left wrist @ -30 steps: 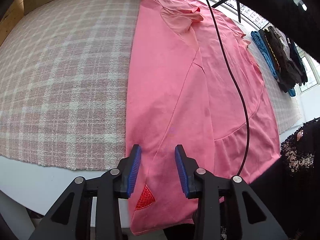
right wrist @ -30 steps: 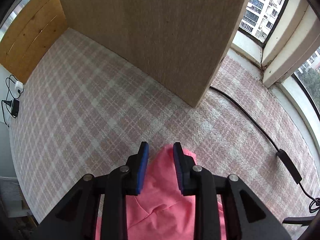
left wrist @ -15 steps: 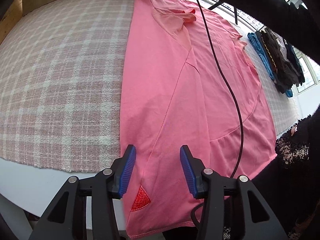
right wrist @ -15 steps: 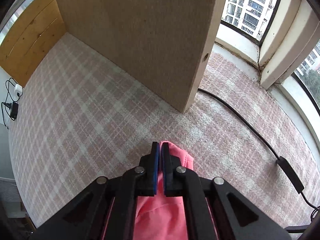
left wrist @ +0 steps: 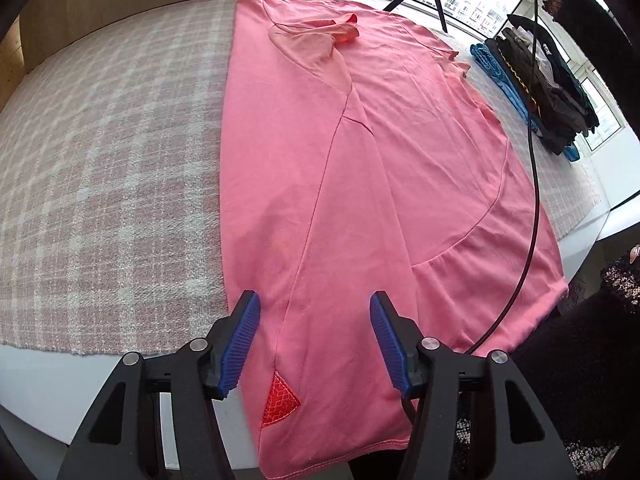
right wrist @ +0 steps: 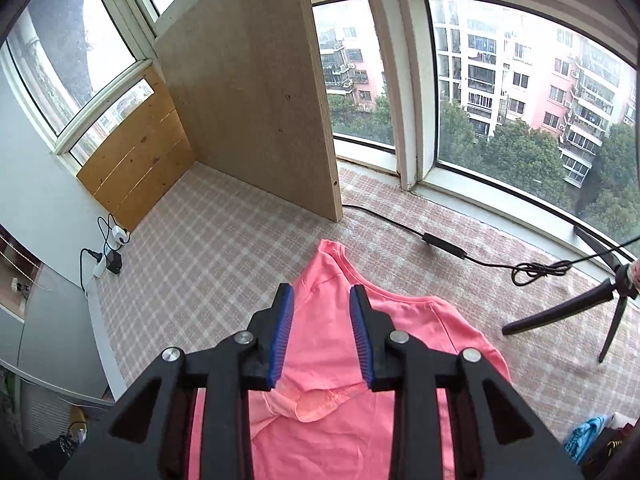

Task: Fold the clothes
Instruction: 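Open the right tool and release the folded T-shirt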

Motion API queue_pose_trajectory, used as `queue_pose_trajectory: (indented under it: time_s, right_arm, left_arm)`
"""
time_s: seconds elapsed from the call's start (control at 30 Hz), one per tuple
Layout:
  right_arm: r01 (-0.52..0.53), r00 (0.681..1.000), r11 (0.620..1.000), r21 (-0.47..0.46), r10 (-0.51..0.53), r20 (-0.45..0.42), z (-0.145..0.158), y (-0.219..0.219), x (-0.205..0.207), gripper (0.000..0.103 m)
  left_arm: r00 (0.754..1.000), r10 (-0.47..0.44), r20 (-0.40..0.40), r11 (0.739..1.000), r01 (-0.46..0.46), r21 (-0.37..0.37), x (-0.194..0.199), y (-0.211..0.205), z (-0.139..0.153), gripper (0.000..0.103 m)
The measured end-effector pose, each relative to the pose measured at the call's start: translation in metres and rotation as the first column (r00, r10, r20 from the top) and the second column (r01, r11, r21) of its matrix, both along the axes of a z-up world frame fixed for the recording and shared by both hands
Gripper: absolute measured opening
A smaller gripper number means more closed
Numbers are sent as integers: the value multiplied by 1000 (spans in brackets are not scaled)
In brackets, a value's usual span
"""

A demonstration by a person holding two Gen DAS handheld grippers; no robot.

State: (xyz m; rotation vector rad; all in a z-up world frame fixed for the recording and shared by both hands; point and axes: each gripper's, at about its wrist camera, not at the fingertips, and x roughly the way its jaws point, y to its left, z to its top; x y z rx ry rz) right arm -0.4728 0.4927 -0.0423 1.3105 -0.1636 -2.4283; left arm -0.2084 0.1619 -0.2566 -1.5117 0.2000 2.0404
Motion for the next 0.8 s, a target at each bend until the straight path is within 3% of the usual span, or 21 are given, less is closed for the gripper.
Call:
queue_pose_trajectory:
  time_s: [0.13, 0.23, 0.37, 0.43, 0.5, 0.6, 0.63, 0.73, 0.8]
  right_arm:
    - [161, 987, 987, 7, -161, -25, 18, 77, 103, 29]
    - [278, 960, 961, -4, -278, -23, 31, 128, 198, 29]
    - [415, 909, 910, 0, -414, -42, 43, 169, 326, 29]
    - [460, 885, 887, -45, -462, -61, 55, 185, 386, 29]
    - [482, 869, 871, -94, -489, -73, 69, 198, 433, 29]
    - [544, 830, 836, -65, -548, -104, 75, 207, 475, 29]
    - [543, 830, 835, -92, -550, -91, 70, 211, 481, 29]
    - [520, 845, 838, -166, -533, -44, 48, 219, 484, 29]
    - [509, 856, 845, -164, -517, -6, 28, 221, 472, 29]
  left_arm:
    - [1000, -13, -16, 1000, 13, 5, 8, -6, 7, 47]
    - [994, -48, -96, 999, 50, 9, 30, -11, 27, 46]
    - [977, -143, -159, 987, 152, 45, 72, 8, 54, 46]
    - [959, -221, -178, 971, 234, 58, 95, 38, 61, 46]
    - [923, -315, -219, 941, 334, 51, 129, 64, 66, 46]
    - [862, -431, -266, 888, 458, 47, 174, 131, 60, 46]
    - [835, -471, -285, 867, 498, 26, 190, 152, 55, 48]
    - [733, -584, -347, 801, 590, -100, 232, 212, 38, 48]
    - [671, -637, -379, 766, 607, -212, 248, 236, 25, 48]
